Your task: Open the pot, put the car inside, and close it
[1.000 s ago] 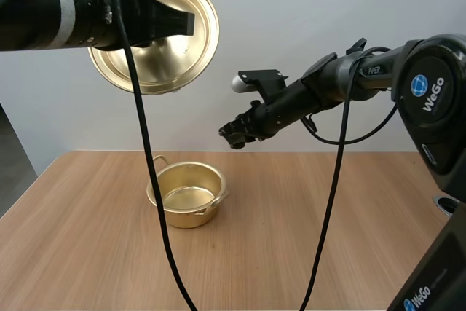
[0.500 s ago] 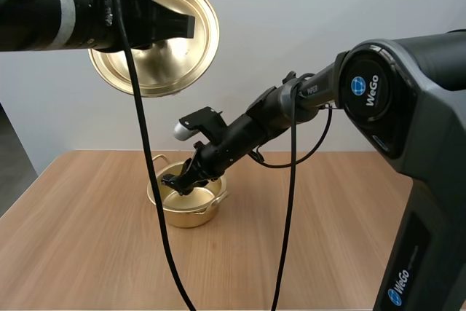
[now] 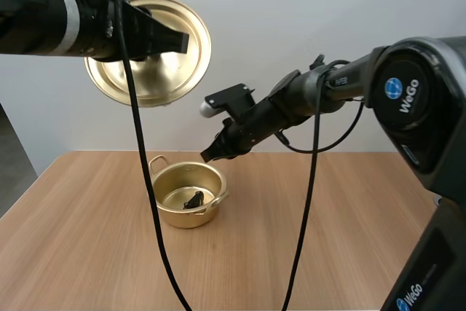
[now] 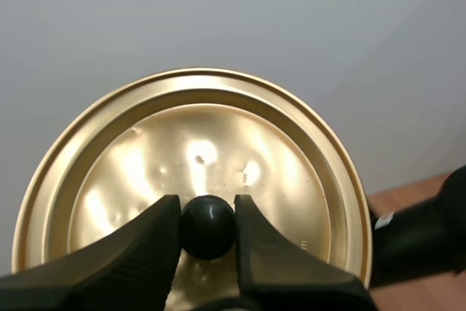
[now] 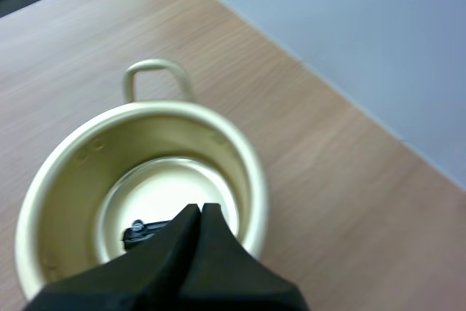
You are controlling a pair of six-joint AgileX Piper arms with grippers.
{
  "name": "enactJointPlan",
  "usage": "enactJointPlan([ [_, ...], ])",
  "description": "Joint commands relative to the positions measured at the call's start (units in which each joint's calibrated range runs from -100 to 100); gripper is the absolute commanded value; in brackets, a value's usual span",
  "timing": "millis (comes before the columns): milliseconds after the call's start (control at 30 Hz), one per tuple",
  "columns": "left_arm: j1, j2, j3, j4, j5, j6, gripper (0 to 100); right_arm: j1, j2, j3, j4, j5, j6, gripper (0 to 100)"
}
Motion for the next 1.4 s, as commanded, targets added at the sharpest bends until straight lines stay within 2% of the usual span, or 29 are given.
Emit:
enactJointPlan([
  [0, 0.05, 4.23, 1.26, -0.4, 5.4, 3.04, 0, -6.7, -3.39, -0.01, 0.22, -0.06, 1.77, 0],
  [133, -0.86, 12.64, 5.02, -0.54, 6.34, 7.65, 0, -15.36, -8.4, 1.61, 5.37, 7.03, 0.61, 0],
  [200, -2.26, 18.31, 5.93, -0.54, 6.54, 9.54, 0, -19.48, -10.74, 3.16, 9.06, 13.55, -2.2, 0],
  [267, -4.4, 24.19, 5.94, 1.58, 5.55, 10.3, 0, -23.1, -13.29, 4.8, 12.12, 20.73, -4.51, 0],
  [367, -6.89, 31.23, 5.94, 6.83, -0.97, 7.92, 0, -26.88, -16.81, 7.31, 14.17, 26.14, -6.67, 0],
  [467, -8.27, 36.55, 5.94, 8.34, -1.76, 8.26, 0, -28.99, -19.64, 9.97, 14.21, 27.94, -8.25, 0],
  [567, -9.05, 41.15, 5.94, 9.4, -2.18, 8.26, 0, -29.65, -22.02, 12.94, 14.21, 28.51, -9.77, 0],
  [1233, -9.03, 51.49, 5.94, 9.43, -10.8, 9.19, 0, -29.65, -28.54, 15.29, 13.03, 29.03, -10.81, 0],
  [1300, -9.03, 51.59, 5.94, 9.43, -10.8, 9.51, 7, -29.65, -28.54, 15.29, 12.91, 29.03, -10.81, 0],
  [1367, -9.03, 51.29, 5.94, 9.27, -10.22, 9.51, 24, -29.65, -28.54, 15.29, 12.91, 29.03, -10.81, 0],
])
